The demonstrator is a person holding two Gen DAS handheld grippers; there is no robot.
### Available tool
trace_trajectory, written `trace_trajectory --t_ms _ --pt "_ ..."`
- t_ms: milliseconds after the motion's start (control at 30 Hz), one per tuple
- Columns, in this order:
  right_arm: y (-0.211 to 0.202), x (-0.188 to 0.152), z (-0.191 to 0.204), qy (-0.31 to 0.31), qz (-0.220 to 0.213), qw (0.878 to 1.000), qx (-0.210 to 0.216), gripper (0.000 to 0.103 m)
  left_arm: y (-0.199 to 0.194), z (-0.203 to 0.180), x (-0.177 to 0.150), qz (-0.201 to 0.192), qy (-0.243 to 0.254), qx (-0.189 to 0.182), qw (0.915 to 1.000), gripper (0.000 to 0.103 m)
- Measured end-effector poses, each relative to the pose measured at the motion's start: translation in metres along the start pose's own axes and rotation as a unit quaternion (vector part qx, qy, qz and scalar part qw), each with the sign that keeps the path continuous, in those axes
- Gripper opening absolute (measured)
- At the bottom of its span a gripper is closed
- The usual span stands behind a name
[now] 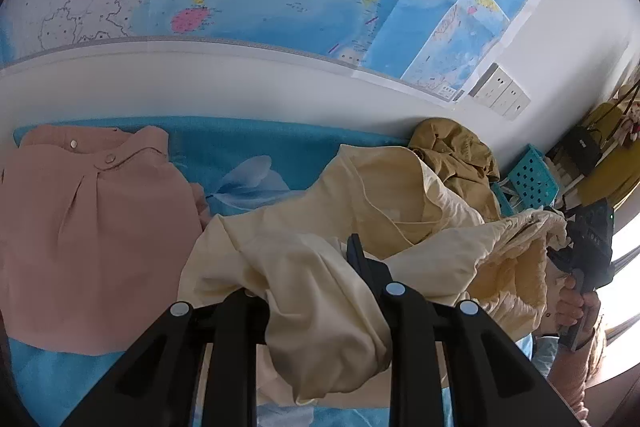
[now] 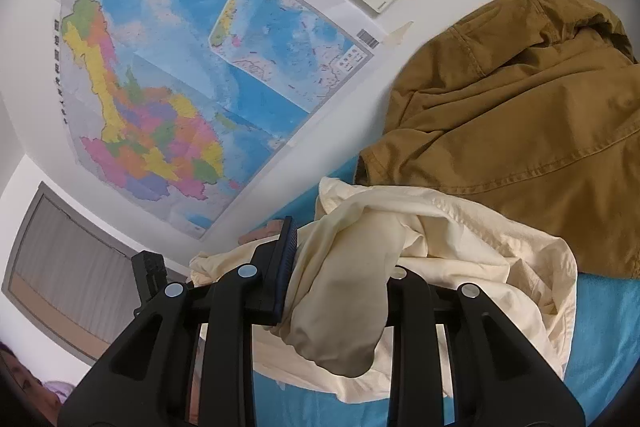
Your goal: Fold large clothes
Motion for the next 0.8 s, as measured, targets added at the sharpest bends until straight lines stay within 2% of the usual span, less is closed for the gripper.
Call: trace_trajectory --t_ms 400,800 --pt "0.014 0.010 -0.014 0.006 0.001 1.000 -0.018 0.026 0.017 0.005 0.005 0.004 0.020 0.024 0.9995 0.023" --pt "0.034 0.022 -0.024 0.016 0.003 0.999 -0.036 0.029 0.051 0.022 0.010 0.030 -0.001 0.040 0.9988 0.024"
Point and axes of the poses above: each gripper's, at about its wrist camera, not at the fingertips, and y roughly the way its jaws point, z to its left, x to its top, the point moved 9 cm from there along y, roughly the way its jaws point, and after that the axes turned 13 degrees about y, right-handed, at the moved point
